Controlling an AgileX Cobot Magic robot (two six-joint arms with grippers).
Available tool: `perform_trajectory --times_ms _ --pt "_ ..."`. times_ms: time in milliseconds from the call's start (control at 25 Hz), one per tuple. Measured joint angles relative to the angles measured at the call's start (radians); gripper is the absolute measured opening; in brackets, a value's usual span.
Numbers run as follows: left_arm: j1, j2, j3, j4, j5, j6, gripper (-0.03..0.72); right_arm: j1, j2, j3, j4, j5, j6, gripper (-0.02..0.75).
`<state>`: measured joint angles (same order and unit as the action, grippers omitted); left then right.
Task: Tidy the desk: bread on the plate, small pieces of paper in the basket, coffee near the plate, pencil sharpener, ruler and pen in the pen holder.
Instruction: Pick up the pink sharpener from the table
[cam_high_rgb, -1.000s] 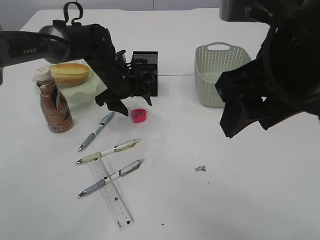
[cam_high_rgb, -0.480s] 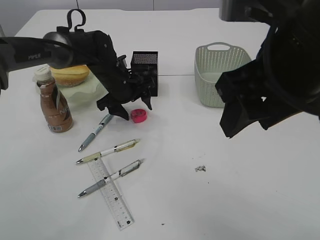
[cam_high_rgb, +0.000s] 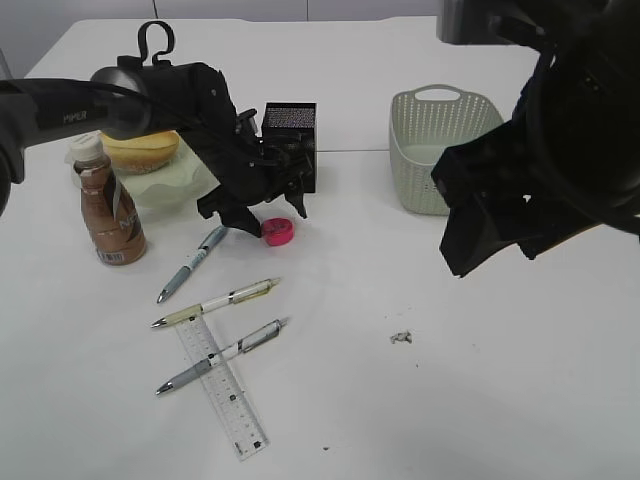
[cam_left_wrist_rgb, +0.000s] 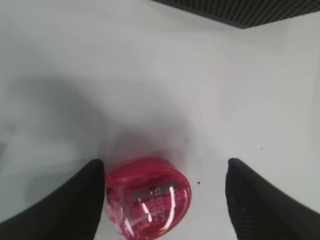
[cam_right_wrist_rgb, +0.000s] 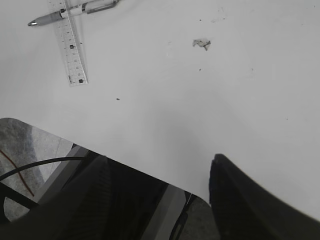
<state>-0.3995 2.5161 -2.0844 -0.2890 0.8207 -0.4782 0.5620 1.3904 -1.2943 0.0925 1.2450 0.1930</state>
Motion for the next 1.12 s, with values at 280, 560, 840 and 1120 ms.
perform_trajectory --times_ms 280,560,840,1120 --pt "0.0 0.014 -0.038 0.009 0.037 0.044 0.561 0.0 0.0 0.0 0.0 0.0 -0.007 0.458" --pt "0.0 0.025 -0.081 0.028 0.082 0.077 0.56 0.0 0.0 0.0 0.0 0.0 -0.011 0.458" --pt "0.0 0.025 -0.085 0.03 0.1 0.131 0.56 0.0 0.0 0.0 0.0 0.0 -0.011 0.458" --pt "0.0 0.025 -0.085 0.033 0.114 0.208 0.56 0.0 0.0 0.0 0.0 0.0 -0.011 0.458"
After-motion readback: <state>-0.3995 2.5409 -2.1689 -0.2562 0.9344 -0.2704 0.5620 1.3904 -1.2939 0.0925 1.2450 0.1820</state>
